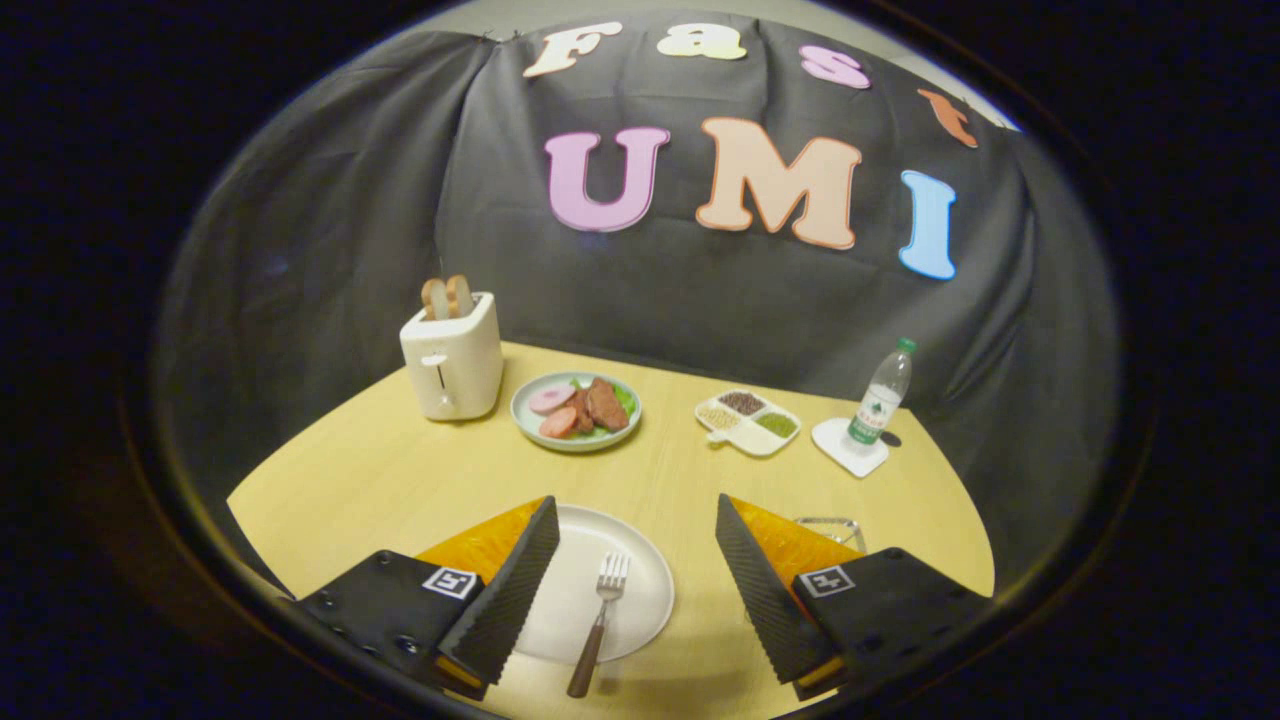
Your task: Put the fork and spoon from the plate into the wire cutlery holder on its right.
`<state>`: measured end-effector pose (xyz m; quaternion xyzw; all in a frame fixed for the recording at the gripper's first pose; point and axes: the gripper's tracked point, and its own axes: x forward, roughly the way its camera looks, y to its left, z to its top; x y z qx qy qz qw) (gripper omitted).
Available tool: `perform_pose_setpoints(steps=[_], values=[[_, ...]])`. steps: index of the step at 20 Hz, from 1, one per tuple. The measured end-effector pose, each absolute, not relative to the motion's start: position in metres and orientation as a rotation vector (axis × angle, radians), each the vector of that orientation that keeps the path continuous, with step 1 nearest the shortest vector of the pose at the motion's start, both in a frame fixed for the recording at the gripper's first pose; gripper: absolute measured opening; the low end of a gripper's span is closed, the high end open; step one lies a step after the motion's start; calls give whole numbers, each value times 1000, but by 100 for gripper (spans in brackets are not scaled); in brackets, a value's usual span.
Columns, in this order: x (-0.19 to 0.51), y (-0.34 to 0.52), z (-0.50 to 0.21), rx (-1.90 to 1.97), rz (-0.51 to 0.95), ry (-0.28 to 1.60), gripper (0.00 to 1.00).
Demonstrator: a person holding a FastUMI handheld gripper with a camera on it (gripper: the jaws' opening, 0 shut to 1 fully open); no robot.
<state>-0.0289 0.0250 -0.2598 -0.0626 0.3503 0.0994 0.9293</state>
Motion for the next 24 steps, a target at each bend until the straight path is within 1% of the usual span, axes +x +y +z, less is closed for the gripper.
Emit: perform_pose_setpoints(steps=[7, 11, 17, 22, 24], values=[[-64, 24, -333, -163, 233, 933, 100], [-79, 23, -361, -179, 249, 1010, 100], [-97, 33, -390, -200, 303, 1095, 76], [-100, 32, -405, -218, 307, 1147, 55], [-101, 33, -405, -209, 312, 1167, 43]])
